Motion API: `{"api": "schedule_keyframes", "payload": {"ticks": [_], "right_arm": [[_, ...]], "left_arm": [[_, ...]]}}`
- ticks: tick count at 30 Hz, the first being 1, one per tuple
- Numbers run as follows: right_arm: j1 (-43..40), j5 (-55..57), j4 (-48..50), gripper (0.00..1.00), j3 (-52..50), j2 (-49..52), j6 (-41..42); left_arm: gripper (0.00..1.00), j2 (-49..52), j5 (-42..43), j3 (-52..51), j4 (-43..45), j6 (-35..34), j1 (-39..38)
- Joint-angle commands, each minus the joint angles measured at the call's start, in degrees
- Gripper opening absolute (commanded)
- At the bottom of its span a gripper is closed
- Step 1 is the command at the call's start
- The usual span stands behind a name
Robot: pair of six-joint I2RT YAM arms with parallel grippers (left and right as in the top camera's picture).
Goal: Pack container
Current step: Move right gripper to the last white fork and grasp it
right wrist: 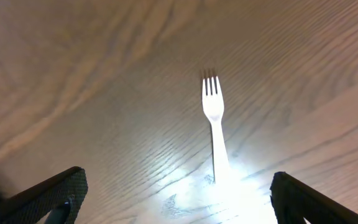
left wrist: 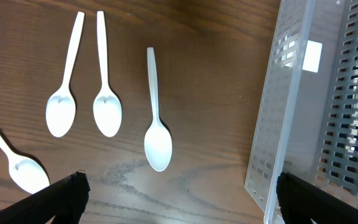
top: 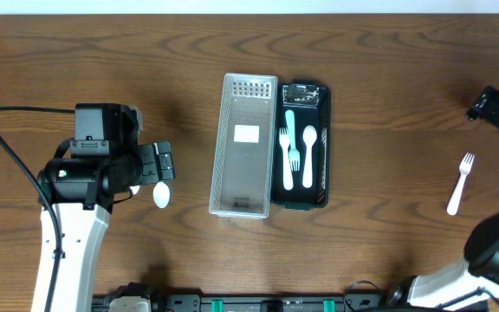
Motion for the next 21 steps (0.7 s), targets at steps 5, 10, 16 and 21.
{"api": "schedule_keyframes", "payload": {"ticks": [5, 10, 16, 21], "right_arm": [[-0.4, 0.9, -0.3, 0.98, -1.1, 8.5, -2.1], [-0.9, 0.9, 0.7, 0.98, -1.2, 12.9, -4.4], [-1.7, 1.1, 4.1, 0.98, -3.8, 14.7, -7.3], [-2.9, 1.1, 7.1, 0.98, -8.6, 14.7, -7.3]], "left_arm": [[0.98, 0.1, -0.3, 0.0, 0.4, 0.2, -0.2], [0.98, 0.1, -0.3, 0.0, 0.4, 0.2, -0.2], [0.98, 0.1, -0.3, 0.0, 0.3, 0.2, -0.2], [0.98, 0.1, -0.3, 0.0, 0.3, 0.2, -0.2]]}}
